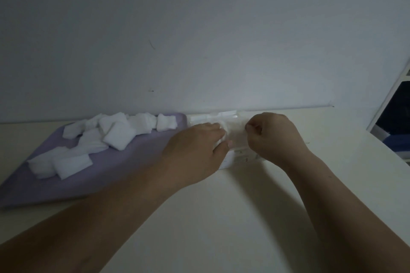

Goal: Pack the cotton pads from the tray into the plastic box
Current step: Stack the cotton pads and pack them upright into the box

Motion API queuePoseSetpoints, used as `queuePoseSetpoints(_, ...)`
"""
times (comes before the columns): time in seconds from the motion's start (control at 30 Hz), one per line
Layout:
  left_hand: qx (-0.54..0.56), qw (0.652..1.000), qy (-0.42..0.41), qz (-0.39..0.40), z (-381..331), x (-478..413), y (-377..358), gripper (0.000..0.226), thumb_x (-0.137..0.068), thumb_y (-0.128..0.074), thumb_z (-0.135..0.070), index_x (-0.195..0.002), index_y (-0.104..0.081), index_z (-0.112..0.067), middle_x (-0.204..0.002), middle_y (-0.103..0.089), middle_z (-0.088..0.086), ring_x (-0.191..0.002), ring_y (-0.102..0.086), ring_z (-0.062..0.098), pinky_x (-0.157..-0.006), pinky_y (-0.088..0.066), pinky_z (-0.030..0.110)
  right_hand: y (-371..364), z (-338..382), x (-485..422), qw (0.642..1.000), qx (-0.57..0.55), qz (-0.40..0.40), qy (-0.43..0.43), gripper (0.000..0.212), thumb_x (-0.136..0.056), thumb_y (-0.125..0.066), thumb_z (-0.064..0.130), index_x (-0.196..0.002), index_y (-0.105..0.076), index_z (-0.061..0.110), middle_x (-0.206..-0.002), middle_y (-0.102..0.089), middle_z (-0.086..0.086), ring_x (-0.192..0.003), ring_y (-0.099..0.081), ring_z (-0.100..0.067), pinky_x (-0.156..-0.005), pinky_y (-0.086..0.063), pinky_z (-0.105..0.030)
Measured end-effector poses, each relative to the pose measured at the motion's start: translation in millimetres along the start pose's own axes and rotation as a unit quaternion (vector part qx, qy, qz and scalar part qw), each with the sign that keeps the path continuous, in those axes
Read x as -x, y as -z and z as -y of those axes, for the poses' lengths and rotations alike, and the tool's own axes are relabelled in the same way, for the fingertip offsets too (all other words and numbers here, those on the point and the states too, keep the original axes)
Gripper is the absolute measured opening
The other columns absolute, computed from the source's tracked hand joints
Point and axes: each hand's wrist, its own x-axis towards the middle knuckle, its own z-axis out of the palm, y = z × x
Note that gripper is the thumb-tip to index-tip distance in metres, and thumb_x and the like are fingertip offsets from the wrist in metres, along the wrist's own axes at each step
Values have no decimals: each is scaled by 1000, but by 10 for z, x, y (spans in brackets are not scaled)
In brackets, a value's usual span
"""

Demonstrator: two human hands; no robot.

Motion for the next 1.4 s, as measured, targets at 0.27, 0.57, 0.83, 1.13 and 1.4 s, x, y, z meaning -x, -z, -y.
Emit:
queuePoseSetpoints(0.27,-11,999,-24,25,67,-56,-26,46,-102,-35,-45,-111,-66,-13,-121,-69,6,-120,-60,25,-103,-42,36,-2,65,55,998,4,-65,16,21,-85,-54,25,-72,-69,19,-71,-64,2,-74,-59,-26,-66,-52,-34)
queuePoseSetpoints(0.57,-60,998,-12,-17,91,-65,-125,38,-104,-33,-43,-96,-60,-16,-97,-65,2,-98,-61,24,-86,-43,38,-97,125,89,997,72,3,3,34,-99,-40,28,-74,-59,14,-64,-58,0,-68,-54,-32,-118,-33,-38)
queuePoseSetpoints(0.83,49,998,22,21,147,-33,-129,50,-105,-34,-43,-137,-56,-11,-158,-46,10,-152,-35,25,-125,-26,42,-217,120,122,996,56,-33,57,30,-102,-45,31,-104,-67,12,-130,-68,-9,-131,-57,-23,-122,-27,-49)
queuePoseSetpoints(1.13,102,984,143,-13,820,745,385,50,-97,-55,-26,-145,-56,-14,-156,-49,1,-147,-41,16,-118,-19,15,-428,876,533,969,-111,20,222,46,-90,-60,35,-133,-65,21,-149,-57,-2,-134,-55,-18,-102,-48,-31)
queuePoseSetpoints(1.4,27,956,286,-51,1725,1204,975,48,-78,-58,-33,-119,-72,-12,-129,-68,10,-123,-62,33,-104,-49,40,-775,1854,290,959,-67,62,267,42,-88,-58,29,-127,-68,16,-132,-66,-4,-122,-61,-31,-95,-53,-42)
